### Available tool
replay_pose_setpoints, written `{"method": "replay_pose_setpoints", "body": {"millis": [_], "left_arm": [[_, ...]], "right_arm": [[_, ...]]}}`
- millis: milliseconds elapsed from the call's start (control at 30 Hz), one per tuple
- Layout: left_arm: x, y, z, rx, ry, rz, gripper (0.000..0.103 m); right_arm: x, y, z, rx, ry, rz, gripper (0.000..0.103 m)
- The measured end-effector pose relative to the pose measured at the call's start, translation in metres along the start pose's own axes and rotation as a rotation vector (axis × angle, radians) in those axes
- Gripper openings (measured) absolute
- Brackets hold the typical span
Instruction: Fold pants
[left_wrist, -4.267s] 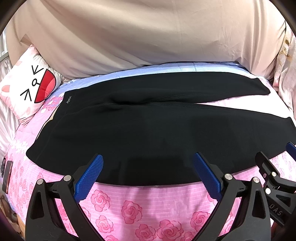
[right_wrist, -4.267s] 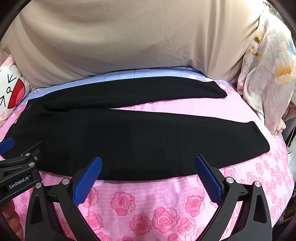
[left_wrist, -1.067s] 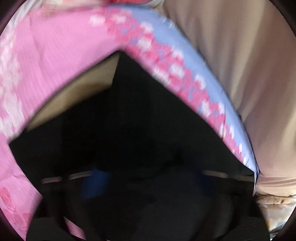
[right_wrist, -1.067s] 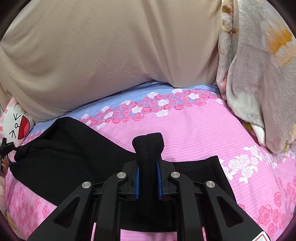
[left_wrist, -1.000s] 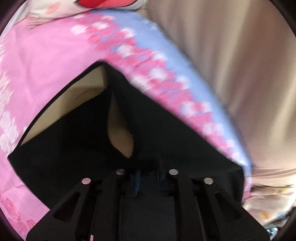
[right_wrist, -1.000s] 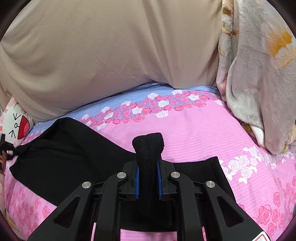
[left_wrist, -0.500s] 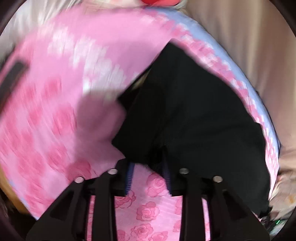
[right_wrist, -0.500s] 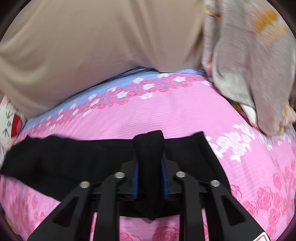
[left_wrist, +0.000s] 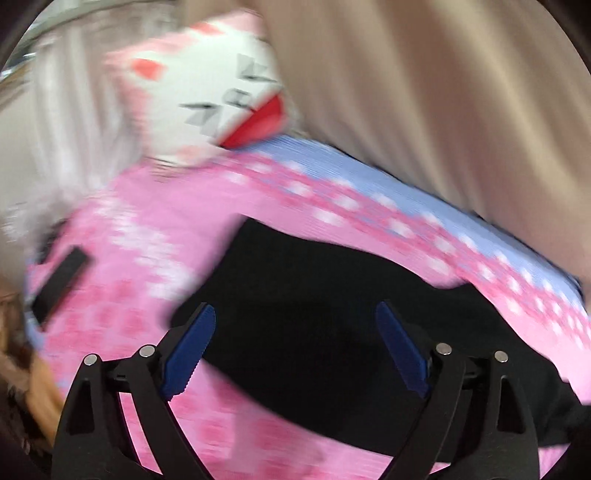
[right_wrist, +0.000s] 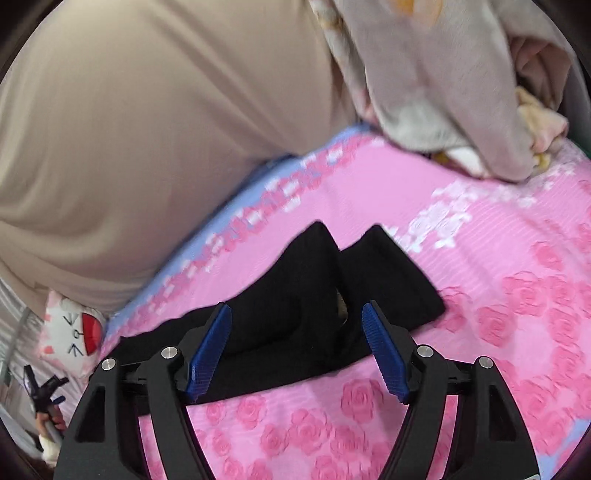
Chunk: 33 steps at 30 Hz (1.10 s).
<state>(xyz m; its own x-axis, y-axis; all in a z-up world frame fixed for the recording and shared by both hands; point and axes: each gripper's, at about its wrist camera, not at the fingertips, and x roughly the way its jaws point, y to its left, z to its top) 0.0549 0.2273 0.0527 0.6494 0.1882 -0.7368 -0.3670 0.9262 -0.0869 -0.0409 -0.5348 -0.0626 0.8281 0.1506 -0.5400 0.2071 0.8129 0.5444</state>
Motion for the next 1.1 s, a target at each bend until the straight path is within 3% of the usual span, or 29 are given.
{"method": "replay_pose_setpoints", "body": {"millis": [33, 67, 133, 200, 233, 300, 333, 400, 433, 500, 567, 700, 967, 1033, 1100], "left_arm": [[0.007, -0.016, -0.005, 0.021, 0.025, -0.028, 0.087], [0.009, -0.025, -0.011, 0.039, 0.041, -0.046, 0.087], [0.019, -0.047, -0.021, 0.075, 0.078, -0.072, 0.087], [0.025, -0.064, -0.029, 0.108, 0.103, -0.074, 0.087], [0.026, -0.068, -0.035, 0.122, 0.112, -0.07, 0.087], [0.026, -0.073, -0.045, 0.151, 0.119, -0.072, 0.087], [0.027, -0.073, -0.05, 0.162, 0.122, -0.07, 0.087], [0.035, -0.074, -0.062, 0.182, 0.143, -0.059, 0.087], [0.04, -0.073, -0.068, 0.186, 0.158, -0.055, 0.087], [0.053, -0.075, -0.078, 0.192, 0.201, -0.047, 0.087], [0.064, -0.079, -0.083, 0.199, 0.234, -0.032, 0.087], [0.066, -0.093, -0.081, 0.222, 0.23, -0.031, 0.087], [0.043, -0.119, -0.089, 0.253, 0.198, -0.109, 0.087], [0.042, -0.119, -0.094, 0.254, 0.203, -0.115, 0.088], [0.047, -0.121, -0.095, 0.259, 0.217, -0.118, 0.088]], "right_arm": [[0.017, 0.001, 0.004, -0.005, 0.021, -0.006, 0.073], [0.03, 0.003, 0.008, -0.009, 0.035, -0.008, 0.059], [0.058, 0.018, 0.025, -0.1, 0.064, -0.047, 0.009], [0.049, 0.04, 0.045, -0.176, -0.01, -0.039, 0.009], [0.024, 0.062, 0.059, -0.244, -0.121, 0.03, 0.008], [-0.018, 0.087, 0.065, -0.362, -0.245, 0.065, 0.008], [-0.032, 0.091, 0.062, -0.412, -0.265, 0.031, 0.009], [-0.036, 0.079, 0.048, -0.462, -0.228, -0.105, 0.033], [-0.033, 0.066, 0.04, -0.466, -0.198, -0.161, 0.059], [-0.016, 0.015, 0.015, -0.393, -0.083, -0.364, 0.063], [-0.018, -0.031, -0.01, -0.24, 0.011, -0.441, 0.061], [-0.052, -0.047, -0.034, -0.001, -0.046, -0.191, 0.062], [-0.024, 0.002, -0.025, 0.236, 0.082, 0.237, 0.065], [-0.013, 0.015, -0.024, 0.236, 0.09, 0.198, 0.078], [0.011, 0.029, -0.012, 0.189, 0.096, 0.017, 0.077]]}}
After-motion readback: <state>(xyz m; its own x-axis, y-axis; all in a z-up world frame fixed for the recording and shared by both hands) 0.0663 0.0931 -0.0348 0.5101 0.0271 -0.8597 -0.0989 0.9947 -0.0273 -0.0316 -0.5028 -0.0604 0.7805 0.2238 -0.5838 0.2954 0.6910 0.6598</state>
